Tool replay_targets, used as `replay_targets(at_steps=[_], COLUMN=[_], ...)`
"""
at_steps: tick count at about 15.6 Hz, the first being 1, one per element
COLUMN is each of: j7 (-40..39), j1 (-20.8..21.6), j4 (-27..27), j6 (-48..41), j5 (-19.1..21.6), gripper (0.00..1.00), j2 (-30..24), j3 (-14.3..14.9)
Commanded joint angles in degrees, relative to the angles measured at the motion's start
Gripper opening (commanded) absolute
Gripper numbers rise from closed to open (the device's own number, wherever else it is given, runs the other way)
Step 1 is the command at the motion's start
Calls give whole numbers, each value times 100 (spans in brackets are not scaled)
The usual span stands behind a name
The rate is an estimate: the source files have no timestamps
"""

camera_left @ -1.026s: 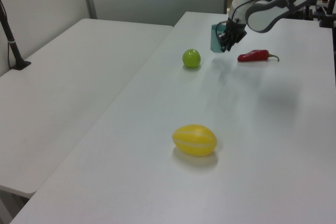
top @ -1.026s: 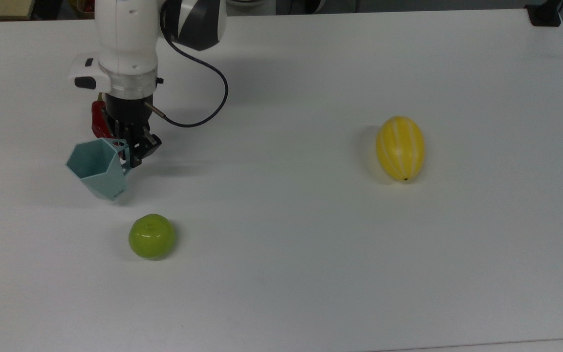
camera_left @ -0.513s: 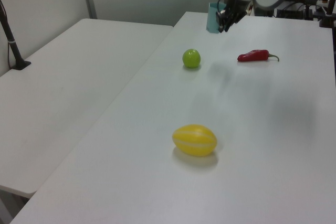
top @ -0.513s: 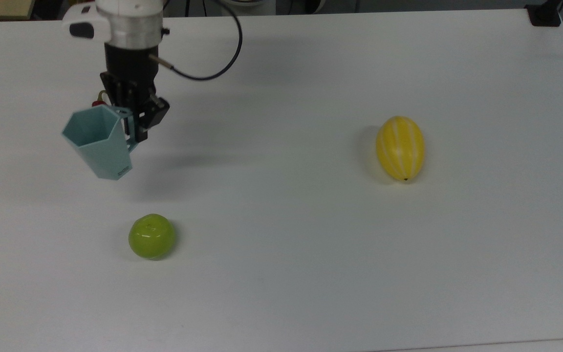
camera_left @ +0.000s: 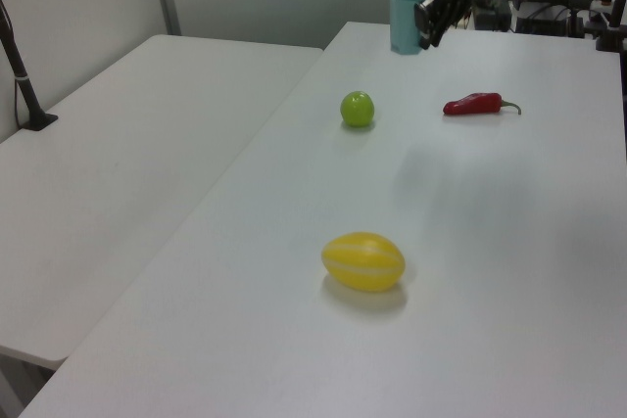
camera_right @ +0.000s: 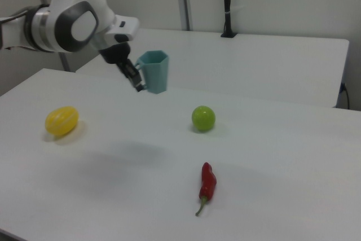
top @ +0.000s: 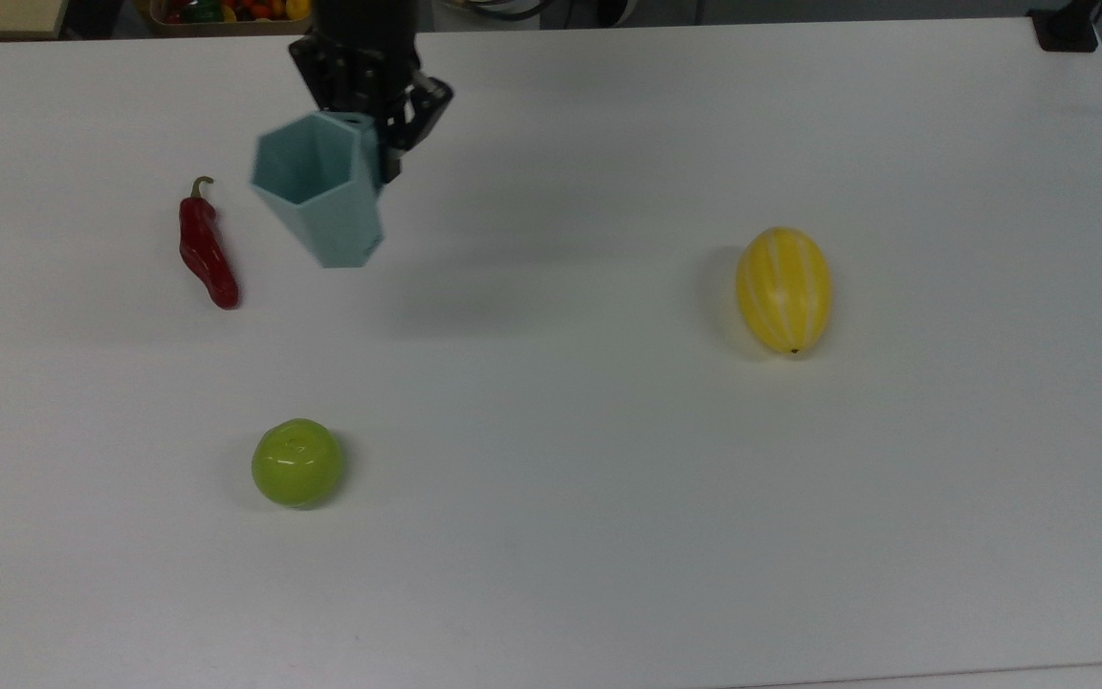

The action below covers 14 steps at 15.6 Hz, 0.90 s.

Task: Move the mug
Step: 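Carry the mug away from the chili pepper and lower it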

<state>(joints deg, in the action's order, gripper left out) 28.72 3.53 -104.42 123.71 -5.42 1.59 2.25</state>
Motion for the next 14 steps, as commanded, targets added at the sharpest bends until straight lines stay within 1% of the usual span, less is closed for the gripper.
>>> replay_targets(at_steps=[1, 3, 4, 8, 11, 14], j7=[-1119, -1919, -2227, -3282, -3741, -3918], j1=[-2, -2, 7, 42, 60, 60], j4=[-227, -481, -622, -1324, -1826, -2160], j6=[-627, -699, -699, -655, -611, -576], j5=[251, 558, 629, 656, 656, 656], gripper=[0, 0, 0, 0, 0, 1], j2=[-246, -360, -465, -747, -879, -880], j3=[-278, -278, -287, -287, -287, -287])
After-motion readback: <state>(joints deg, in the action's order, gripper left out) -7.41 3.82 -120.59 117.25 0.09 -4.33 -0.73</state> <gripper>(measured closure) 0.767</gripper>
